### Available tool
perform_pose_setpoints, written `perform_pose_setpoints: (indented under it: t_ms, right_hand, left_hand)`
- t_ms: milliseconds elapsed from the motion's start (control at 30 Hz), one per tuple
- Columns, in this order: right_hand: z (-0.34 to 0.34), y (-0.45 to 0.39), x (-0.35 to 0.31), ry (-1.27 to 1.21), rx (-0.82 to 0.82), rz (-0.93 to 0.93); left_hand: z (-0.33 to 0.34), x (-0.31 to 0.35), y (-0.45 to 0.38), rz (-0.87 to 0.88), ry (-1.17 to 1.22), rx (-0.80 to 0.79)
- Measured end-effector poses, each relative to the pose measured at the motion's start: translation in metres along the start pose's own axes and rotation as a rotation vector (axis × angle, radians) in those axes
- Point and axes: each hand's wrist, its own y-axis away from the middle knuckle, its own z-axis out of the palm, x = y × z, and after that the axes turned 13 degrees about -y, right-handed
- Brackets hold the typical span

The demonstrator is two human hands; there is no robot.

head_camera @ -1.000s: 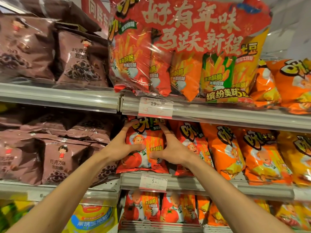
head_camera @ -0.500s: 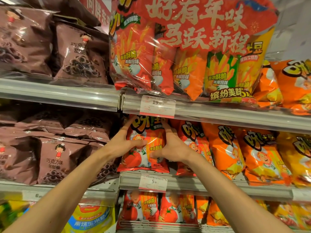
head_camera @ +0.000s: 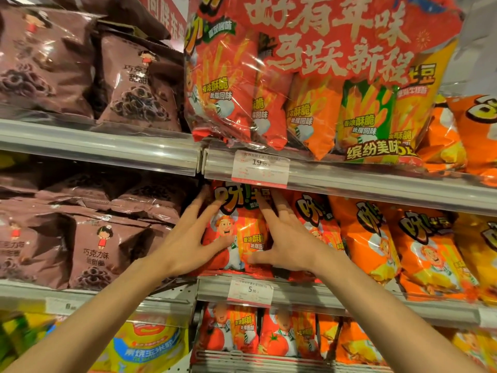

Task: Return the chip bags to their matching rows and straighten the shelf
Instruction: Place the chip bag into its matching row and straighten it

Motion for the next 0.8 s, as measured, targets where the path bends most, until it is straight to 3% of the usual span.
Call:
perform_pose_setpoints:
  t_ms: [133, 333, 500, 667, 800]
  right_hand:
    - [0.006, 0.001, 0.006, 0.227, -0.031, -0.13]
    - [0.019, -0.003, 0.009, 0.248, 0.033, -0.156]
    - [0.012, 0.006, 0.005, 0.182, 0.069, -0.189]
    - [-0.023, 0.034, 0.032, 0.191, 0.382, -0.096]
    - [-0.05, 0.059, 0.078, 0.234, 0.556, 0.085]
  left_hand:
    - [-0.008, -0.002, 0.011, 0.187, -0.259, -0.121]
    - [-0.014, 0.001, 0.008, 0.195, -0.309, -0.17]
    - [-0.013, 0.006, 0.012, 0.175, -0.261, -0.105]
    - [-0.001, 0.053, 0.005, 0.104, -0.137, 0.179]
    - [0.019, 0.108, -0.01, 0.082, -0.025, 0.126]
